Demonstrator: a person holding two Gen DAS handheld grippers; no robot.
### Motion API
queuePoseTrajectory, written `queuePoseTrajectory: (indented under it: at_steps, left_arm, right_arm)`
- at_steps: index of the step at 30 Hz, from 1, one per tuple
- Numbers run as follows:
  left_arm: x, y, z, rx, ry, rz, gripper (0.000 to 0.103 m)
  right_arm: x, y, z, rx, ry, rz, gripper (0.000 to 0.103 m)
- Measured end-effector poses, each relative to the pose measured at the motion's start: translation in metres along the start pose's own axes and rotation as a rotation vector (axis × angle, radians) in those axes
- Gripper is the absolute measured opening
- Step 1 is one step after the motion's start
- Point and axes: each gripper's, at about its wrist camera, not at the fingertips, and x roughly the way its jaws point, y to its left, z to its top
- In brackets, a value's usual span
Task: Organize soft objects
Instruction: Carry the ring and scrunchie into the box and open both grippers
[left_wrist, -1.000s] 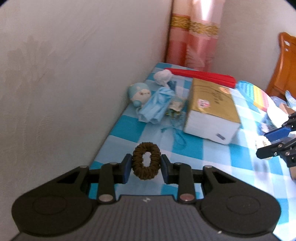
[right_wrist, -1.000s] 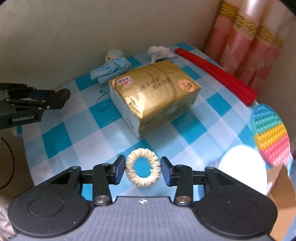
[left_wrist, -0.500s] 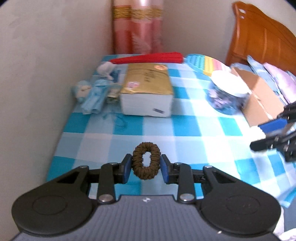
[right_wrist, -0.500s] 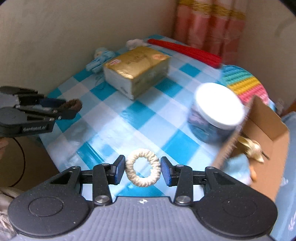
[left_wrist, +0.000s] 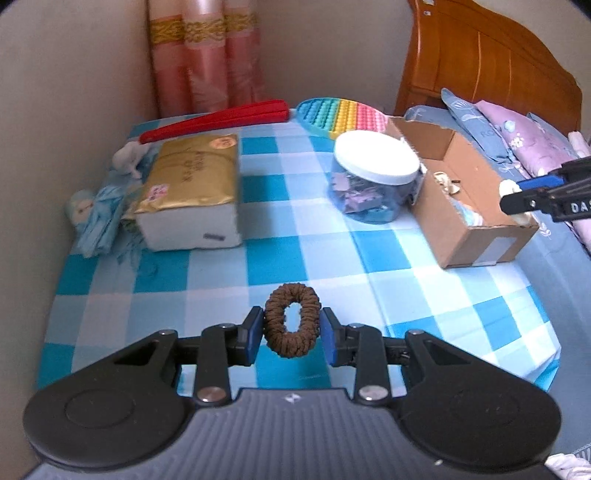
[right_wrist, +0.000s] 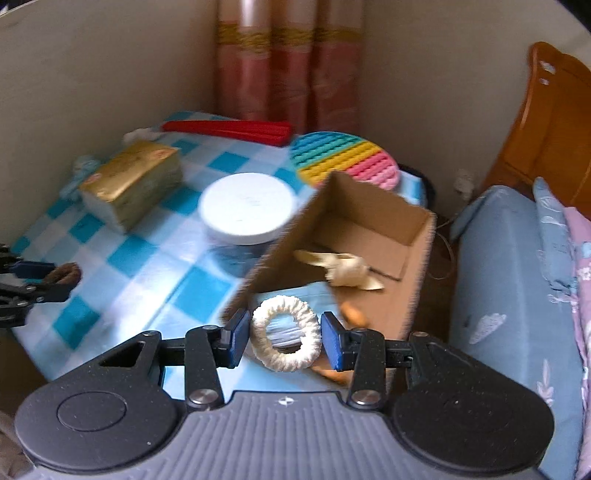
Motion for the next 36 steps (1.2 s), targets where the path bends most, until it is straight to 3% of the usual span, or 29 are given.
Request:
queuePoseTrajectory:
  at_steps: [3,7,11,15,24,30,36]
  left_arm:
    - [0.003,-0.01,0.006,0.024,0.003,-0.004,0.032]
    - [0.007,-0.021,0.012,0.047,0.012,-0.006,0.032]
    - [0.011,-0.034,0.02,0.087,0.019,-0.019,0.032]
    - [0.015,-0.049,0.029,0.135,0.019,-0.03,0.032]
    - [0.016,-0.084,0.063,0.233,0.014,-0.115,0.032]
    - [0.02,-0.11,0.095,0.308,0.009,-0.187,0.032]
    - [0.04,-0.147,0.125,0.379,-0.008,-0.234,0.032]
  right_arm:
    - [0.008,-0.013,-0.001,0.019,0.004,-0.013,0.052]
    - [0.013,-0.018,-0.008,0.017,-0.009,-0.021,0.076]
    - [0.008,-0.017,-0.016,0.024,-0.041,-0.002,0.086]
    - [-0.002,-0.01,-0.026,0.054,-0.101,0.019,0.103]
    - [-0.01,0.017,-0.054,0.068,-0.153,0.03,0.103]
    - [-0.011,0.031,-0.065,0.009,-0.168,-0.003,0.103]
    - [-0.012,0.029,-0.068,0.004,-0.193,0.0,0.103]
